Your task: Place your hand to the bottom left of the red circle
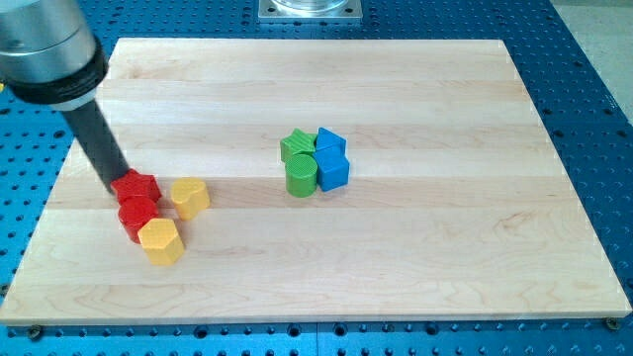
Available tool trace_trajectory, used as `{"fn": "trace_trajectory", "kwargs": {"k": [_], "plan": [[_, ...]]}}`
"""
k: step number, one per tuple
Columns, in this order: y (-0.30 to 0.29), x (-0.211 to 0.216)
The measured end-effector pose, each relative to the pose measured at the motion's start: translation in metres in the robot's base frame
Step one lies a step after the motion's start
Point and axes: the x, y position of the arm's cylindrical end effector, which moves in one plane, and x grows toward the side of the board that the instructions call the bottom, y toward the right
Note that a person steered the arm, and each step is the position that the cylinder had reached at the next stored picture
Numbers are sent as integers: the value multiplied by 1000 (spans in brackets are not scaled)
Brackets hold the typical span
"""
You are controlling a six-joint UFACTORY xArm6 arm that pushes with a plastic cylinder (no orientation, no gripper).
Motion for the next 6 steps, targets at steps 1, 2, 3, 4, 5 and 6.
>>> {"fn": "trace_trajectory", "kwargs": {"k": [1,2,3,4,5,6], "plan": [[18,-6],[21,-6],[-6,-6],[-54,-6],[-85,27],[-76,82]]}}
